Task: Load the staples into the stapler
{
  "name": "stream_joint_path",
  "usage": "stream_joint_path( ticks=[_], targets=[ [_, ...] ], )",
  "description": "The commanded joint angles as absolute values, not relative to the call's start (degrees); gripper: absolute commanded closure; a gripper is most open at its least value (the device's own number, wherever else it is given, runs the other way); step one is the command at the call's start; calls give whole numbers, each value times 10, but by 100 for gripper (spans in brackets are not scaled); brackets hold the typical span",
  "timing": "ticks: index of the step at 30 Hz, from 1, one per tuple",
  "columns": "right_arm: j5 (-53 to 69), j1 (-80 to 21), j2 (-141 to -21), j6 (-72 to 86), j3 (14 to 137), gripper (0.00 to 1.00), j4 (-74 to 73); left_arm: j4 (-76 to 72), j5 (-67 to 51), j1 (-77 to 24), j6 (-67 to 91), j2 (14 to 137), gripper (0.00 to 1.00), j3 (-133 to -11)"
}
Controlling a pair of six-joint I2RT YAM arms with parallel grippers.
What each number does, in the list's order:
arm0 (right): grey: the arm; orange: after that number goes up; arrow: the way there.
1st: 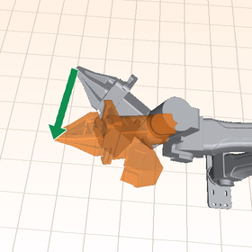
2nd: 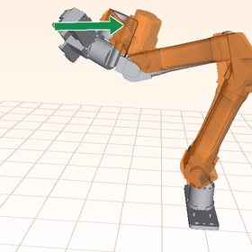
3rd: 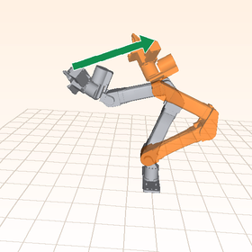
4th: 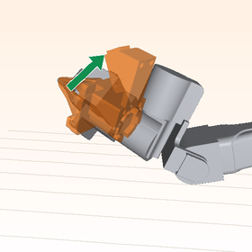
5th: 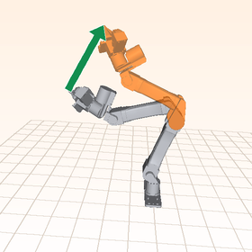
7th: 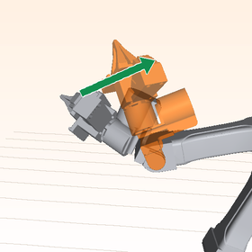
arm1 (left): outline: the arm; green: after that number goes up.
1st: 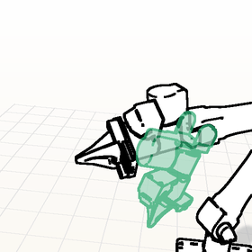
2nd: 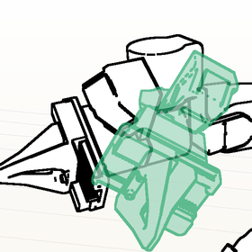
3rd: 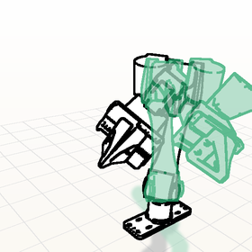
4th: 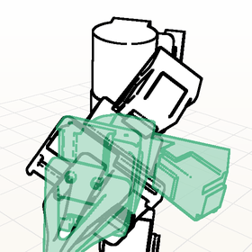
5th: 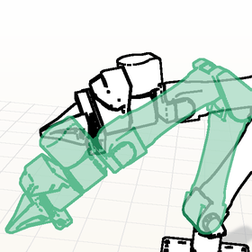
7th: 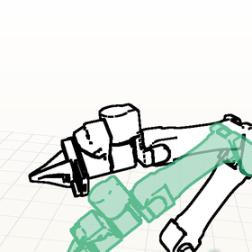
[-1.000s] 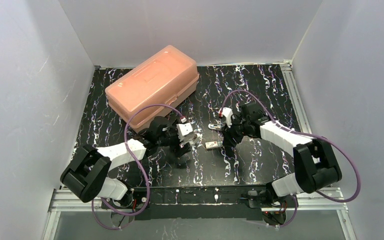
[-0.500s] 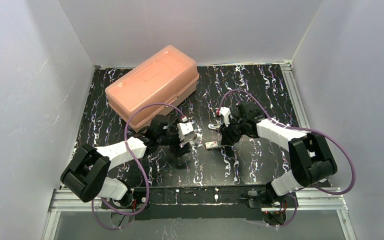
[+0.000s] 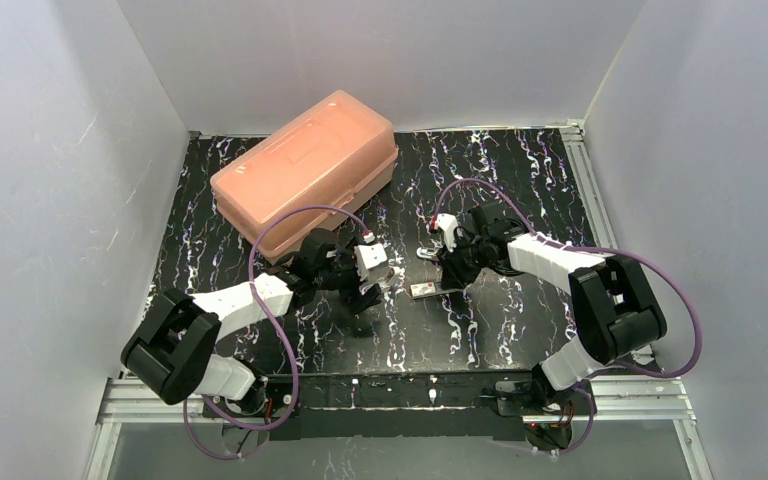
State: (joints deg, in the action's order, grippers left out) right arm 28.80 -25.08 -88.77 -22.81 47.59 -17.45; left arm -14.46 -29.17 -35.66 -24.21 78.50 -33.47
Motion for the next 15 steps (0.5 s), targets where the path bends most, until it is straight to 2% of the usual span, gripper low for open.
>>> stream_joint_path(
  ticks=[1,15],
  targets=[
    [287,-257,-898,-227,504,66,-173,-133,-301,-352,-248,779,14,-350],
    [239,-275,-906,-227,508,67,-171,-133,-301,-349,-247,777,14,-348]
  ],
)
